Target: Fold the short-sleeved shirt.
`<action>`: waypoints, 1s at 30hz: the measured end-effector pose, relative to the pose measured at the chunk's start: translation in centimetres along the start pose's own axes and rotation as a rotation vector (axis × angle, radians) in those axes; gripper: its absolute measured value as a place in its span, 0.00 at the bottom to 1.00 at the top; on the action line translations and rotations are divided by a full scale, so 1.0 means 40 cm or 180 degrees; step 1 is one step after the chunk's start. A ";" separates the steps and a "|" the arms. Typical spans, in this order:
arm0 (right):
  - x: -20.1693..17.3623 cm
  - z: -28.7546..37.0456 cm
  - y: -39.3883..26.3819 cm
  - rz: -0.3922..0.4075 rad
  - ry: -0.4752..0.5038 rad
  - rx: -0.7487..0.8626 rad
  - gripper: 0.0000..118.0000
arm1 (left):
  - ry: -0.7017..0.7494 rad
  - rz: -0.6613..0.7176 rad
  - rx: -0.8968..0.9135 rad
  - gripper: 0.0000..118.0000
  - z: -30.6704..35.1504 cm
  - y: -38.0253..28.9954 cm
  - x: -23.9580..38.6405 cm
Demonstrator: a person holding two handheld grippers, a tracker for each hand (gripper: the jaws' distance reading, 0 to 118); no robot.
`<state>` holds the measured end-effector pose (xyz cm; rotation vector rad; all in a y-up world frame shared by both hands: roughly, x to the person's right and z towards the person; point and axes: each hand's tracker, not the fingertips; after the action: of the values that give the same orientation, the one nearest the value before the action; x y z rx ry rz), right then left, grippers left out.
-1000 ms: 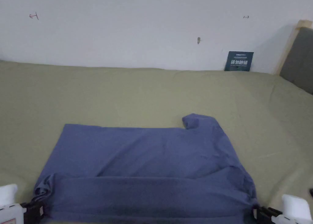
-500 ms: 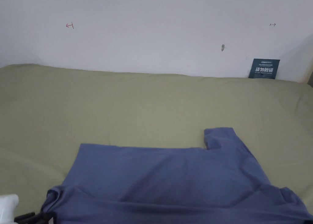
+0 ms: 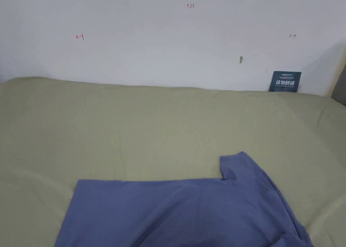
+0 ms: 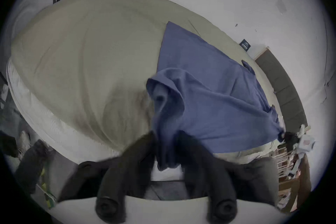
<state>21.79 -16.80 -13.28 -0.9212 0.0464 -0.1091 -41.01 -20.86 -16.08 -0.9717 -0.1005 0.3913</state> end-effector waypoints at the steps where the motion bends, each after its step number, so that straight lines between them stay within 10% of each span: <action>1: -0.001 0.022 0.009 -0.0050 0.0025 0.0116 0.70 | 0.0087 -0.0107 0.0026 0.81 0.015 0.003 0.008; 11: -0.223 0.289 0.044 0.0587 -0.0277 0.2099 0.64 | 0.0399 -0.0798 0.1872 0.76 0.308 -0.027 0.251; 13: -0.267 0.282 0.045 0.0707 -0.0281 0.2168 0.04 | 0.0413 -0.1031 0.2020 0.39 0.309 -0.030 0.300; 14: -0.287 0.270 0.047 0.0750 -0.0300 0.2145 0.00 | 0.0475 -0.1141 0.2116 0.07 0.303 -0.026 0.324; 15: -0.305 0.262 0.051 0.0782 -0.0397 0.2173 0.00 | 0.0553 -0.1248 0.2148 0.00 0.291 -0.022 0.344; 26: -0.301 0.136 0.144 0.0563 -0.0038 0.1783 0.00 | 0.0251 -0.0994 0.1165 0.05 0.016 0.411 0.307; 30: -0.265 0.105 0.165 0.0473 -0.0109 0.1700 0.00 | 0.0247 -0.0943 0.0384 0.65 -0.191 0.604 0.265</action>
<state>12.10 -8.31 -16.05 -0.3841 0.0505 0.0333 -35.96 -10.85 -41.17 -0.8365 -0.1465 0.0860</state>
